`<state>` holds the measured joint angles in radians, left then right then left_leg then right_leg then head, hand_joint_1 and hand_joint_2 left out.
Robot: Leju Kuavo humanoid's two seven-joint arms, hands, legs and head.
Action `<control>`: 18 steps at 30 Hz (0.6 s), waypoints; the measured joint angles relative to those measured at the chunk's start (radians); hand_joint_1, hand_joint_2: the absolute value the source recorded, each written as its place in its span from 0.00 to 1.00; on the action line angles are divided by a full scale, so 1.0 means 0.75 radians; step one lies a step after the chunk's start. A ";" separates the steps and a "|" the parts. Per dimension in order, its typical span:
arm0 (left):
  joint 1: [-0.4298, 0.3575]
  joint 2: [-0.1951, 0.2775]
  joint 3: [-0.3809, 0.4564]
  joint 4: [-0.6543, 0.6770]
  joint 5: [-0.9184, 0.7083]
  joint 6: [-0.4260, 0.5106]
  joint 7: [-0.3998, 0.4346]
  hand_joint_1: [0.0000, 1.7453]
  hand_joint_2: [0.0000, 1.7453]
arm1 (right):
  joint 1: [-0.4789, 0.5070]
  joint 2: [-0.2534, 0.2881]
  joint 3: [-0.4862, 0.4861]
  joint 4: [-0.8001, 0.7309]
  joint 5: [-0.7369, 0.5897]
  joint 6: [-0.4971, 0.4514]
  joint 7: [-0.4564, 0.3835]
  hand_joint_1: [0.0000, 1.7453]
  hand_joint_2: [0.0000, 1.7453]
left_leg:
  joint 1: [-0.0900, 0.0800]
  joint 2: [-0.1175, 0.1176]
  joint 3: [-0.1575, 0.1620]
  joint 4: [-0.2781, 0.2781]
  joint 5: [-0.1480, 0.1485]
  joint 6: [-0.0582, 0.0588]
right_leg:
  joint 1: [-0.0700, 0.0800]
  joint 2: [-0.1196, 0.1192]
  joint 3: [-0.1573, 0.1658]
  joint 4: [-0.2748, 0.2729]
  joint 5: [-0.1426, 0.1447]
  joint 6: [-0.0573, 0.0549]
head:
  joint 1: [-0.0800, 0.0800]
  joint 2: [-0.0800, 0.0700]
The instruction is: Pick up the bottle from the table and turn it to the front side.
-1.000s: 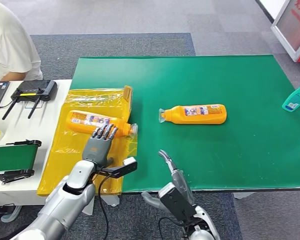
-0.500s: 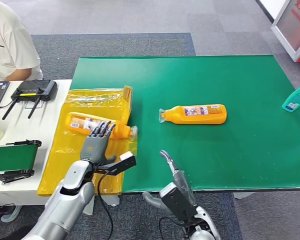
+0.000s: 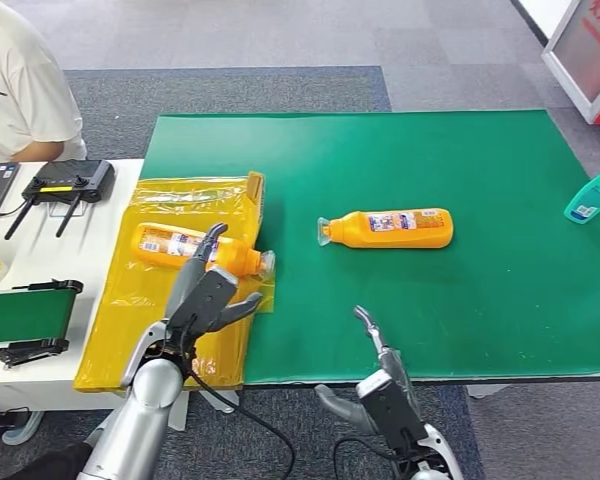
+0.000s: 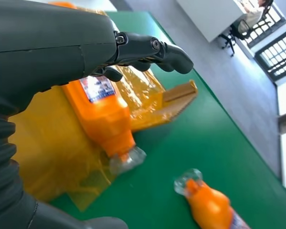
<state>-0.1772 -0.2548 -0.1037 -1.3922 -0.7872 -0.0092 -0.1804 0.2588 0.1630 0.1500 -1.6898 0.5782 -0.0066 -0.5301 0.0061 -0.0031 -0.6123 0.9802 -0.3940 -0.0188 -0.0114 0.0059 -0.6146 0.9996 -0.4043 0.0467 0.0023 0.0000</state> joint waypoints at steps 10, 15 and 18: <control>0.124 0.005 -0.011 -0.239 0.455 -0.139 -0.038 0.00 1.00 | 0.056 0.018 -0.182 -0.096 -0.243 0.262 0.044 0.00 1.00 | 0.000 0.000 0.000 0.000 -0.001 0.000 | 0.000 0.000 0.000 0.000 0.000 0.000 | 0.000 0.000; 0.207 0.016 -0.031 -0.331 0.603 -0.182 -0.068 0.00 1.00 | 0.086 0.018 -0.272 -0.152 -0.402 0.410 0.082 0.00 1.00 | 0.000 0.000 0.000 0.000 -0.002 0.001 | 0.000 0.000 0.000 0.000 -0.001 0.000 | 0.000 0.000; 0.271 0.021 -0.040 -0.387 0.677 -0.207 -0.091 0.00 1.00 | 0.105 0.020 -0.320 -0.181 -0.469 0.483 0.092 0.00 1.00 | 0.000 0.000 0.000 0.000 -0.002 0.001 | 0.000 0.000 0.000 0.000 -0.002 0.000 | 0.000 0.000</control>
<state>0.0259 -0.2389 -0.1334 -1.6821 -0.2792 -0.1646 -0.2485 0.3374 0.1780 -0.0900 -1.8256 0.2267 0.3554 -0.4608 0.0060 -0.0031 -0.6123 0.9802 -0.3955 -0.0178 -0.0115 0.0059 -0.6146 0.9994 -0.4055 0.0469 0.0023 0.0000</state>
